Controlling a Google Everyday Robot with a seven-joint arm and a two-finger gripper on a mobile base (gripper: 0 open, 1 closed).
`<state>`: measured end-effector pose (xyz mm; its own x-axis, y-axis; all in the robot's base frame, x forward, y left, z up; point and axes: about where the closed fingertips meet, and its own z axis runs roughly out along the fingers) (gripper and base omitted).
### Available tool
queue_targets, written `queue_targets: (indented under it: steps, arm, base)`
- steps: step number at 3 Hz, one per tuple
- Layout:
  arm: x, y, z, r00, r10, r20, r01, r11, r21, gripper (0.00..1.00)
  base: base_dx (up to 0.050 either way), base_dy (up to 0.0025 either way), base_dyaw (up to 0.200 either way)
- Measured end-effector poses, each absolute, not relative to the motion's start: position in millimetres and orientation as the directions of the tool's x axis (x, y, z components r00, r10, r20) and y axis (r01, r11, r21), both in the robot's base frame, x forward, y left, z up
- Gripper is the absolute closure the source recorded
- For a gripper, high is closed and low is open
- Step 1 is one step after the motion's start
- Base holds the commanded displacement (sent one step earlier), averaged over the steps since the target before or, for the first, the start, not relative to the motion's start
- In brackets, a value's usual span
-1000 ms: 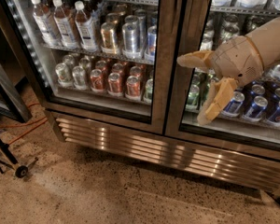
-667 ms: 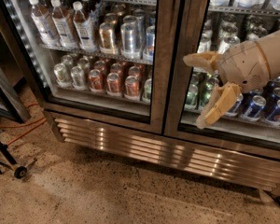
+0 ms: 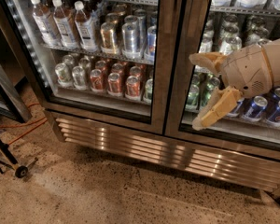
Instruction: Open left fridge door
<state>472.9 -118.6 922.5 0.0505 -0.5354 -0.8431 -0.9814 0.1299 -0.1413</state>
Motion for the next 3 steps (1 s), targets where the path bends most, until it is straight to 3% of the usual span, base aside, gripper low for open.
queue_targets:
  steps: [1,2,3]
  arm:
    - [472.0,-113.7,928.0,0.078,-0.407,-0.910,-0.984,0.115,-0.136,0.00]
    - [472.0,-113.7,928.0,0.078,-0.407,-0.910,-0.984,0.115,-0.136,0.00]
    - [471.1,-108.0,926.9,0.072,-0.258,-0.963,-0.993,0.068,-0.092,0.00]
  base:
    - [0.000,0.00000,0.000]
    - [0.000,0.00000,0.000]
    - [0.000,0.00000,0.000]
